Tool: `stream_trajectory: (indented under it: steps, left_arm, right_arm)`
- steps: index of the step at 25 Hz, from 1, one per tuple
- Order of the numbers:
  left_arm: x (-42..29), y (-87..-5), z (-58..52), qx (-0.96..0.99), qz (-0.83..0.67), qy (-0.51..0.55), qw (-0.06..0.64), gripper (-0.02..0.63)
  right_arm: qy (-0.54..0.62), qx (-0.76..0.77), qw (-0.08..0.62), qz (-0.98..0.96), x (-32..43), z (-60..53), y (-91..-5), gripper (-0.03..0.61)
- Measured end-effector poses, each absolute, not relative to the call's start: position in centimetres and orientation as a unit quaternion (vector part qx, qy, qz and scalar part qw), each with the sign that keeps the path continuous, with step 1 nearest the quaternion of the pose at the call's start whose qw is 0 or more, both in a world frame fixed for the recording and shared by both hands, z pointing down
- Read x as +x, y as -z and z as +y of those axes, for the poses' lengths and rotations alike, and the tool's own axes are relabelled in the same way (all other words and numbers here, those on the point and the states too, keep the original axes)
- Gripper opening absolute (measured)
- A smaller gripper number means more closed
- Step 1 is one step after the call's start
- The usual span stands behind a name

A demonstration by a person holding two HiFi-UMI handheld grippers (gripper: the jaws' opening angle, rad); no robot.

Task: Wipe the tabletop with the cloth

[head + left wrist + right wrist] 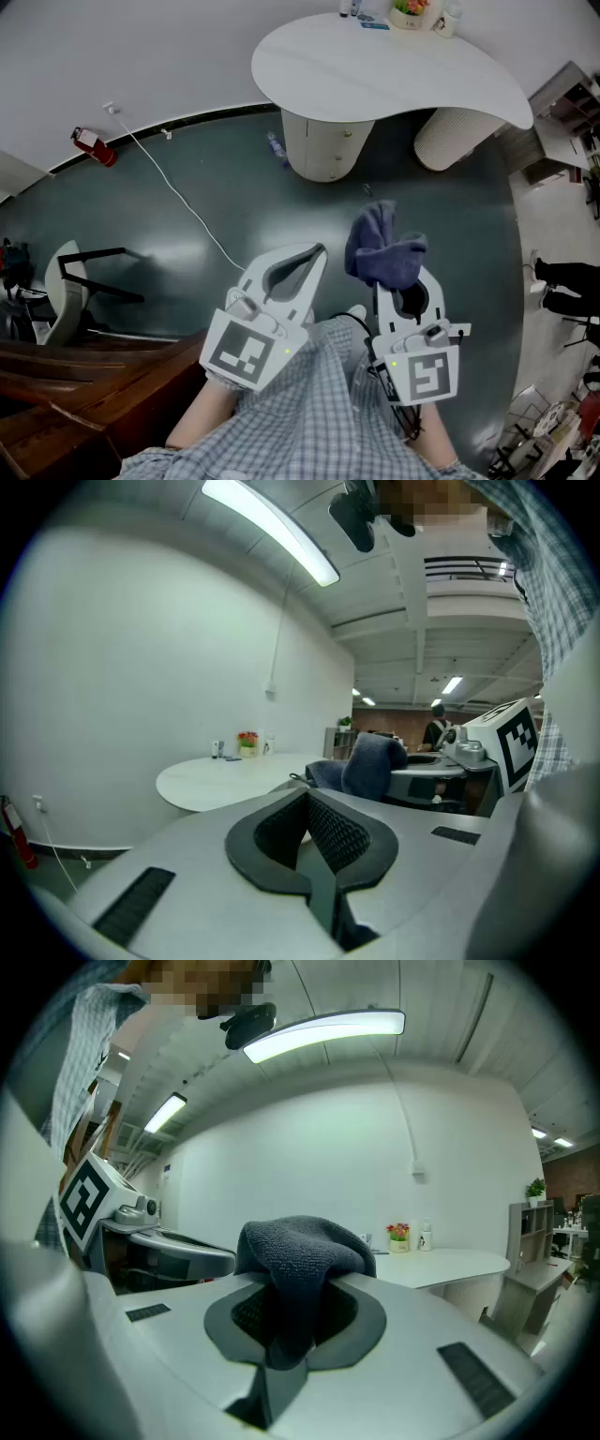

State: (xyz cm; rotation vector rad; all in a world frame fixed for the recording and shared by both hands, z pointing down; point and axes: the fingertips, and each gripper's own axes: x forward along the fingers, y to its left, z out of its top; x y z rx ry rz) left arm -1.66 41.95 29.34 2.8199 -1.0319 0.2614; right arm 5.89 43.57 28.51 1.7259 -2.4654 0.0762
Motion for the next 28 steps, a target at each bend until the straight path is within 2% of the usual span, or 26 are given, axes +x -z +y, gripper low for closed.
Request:
stream_trajectory:
  steps: [28]
  left_arm:
    - [-1.8,-29.6,40.6,0.928,-0.356,-0.099,0.052,0.002]
  right_arm:
    - [-0.033,0.584,0.055,-0.809,7.8,41.8,-28.9,0.037]
